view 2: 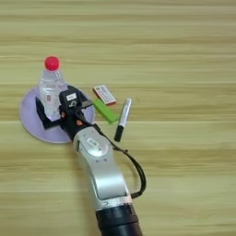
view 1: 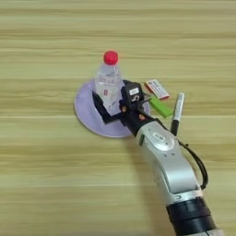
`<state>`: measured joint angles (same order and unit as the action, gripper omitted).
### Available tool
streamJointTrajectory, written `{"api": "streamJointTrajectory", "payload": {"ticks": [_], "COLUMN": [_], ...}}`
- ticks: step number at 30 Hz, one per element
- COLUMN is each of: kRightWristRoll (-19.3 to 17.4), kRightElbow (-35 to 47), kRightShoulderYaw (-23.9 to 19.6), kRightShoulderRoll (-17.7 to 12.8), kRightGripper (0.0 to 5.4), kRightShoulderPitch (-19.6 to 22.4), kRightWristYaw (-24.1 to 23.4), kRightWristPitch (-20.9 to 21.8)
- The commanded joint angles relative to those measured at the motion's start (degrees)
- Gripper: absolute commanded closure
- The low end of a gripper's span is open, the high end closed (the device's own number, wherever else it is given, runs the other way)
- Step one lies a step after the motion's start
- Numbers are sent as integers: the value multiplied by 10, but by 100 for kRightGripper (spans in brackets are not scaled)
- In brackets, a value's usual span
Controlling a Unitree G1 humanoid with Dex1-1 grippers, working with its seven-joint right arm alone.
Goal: Move the objects on the table
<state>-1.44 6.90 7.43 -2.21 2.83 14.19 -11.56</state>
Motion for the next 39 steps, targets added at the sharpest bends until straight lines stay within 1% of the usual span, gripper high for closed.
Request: {"api": "streamJointTrajectory", "payload": {"ticks": [1,3,6,10,12,14,17,21,24,28,30,35,39], "kRightWristRoll": [-3,-2,-3,7,18,31,25,19,20,13,17,28,35], "kRightElbow": [76,96,105,118,121,119,113,113,111,110,110,114,109], "kRightShoulderYaw": [6,8,4,-4,-12,-22,-49,-73,-82,-118,-128,-128,-129], "kRightShoulderRoll": [-6,-10,-13,-20,-27,-35,-45,-53,-55,-52,-52,-53,-54], "kRightGripper": [3,3,3,3,3,3,3,3,3,3,3,3,3], "kRightShoulderPitch": [-18,-36,-52,-73,-79,-82,-87,-101,-108,-113,-120,-141,-145], "kRightWristYaw": [-2,-1,-5,-17,-27,-37,-43,-45,-47,-67,-76,-84,-89], "kRightWristPitch": [5,2,-3,5,15,28,27,24,25,29,29,23,21]}}
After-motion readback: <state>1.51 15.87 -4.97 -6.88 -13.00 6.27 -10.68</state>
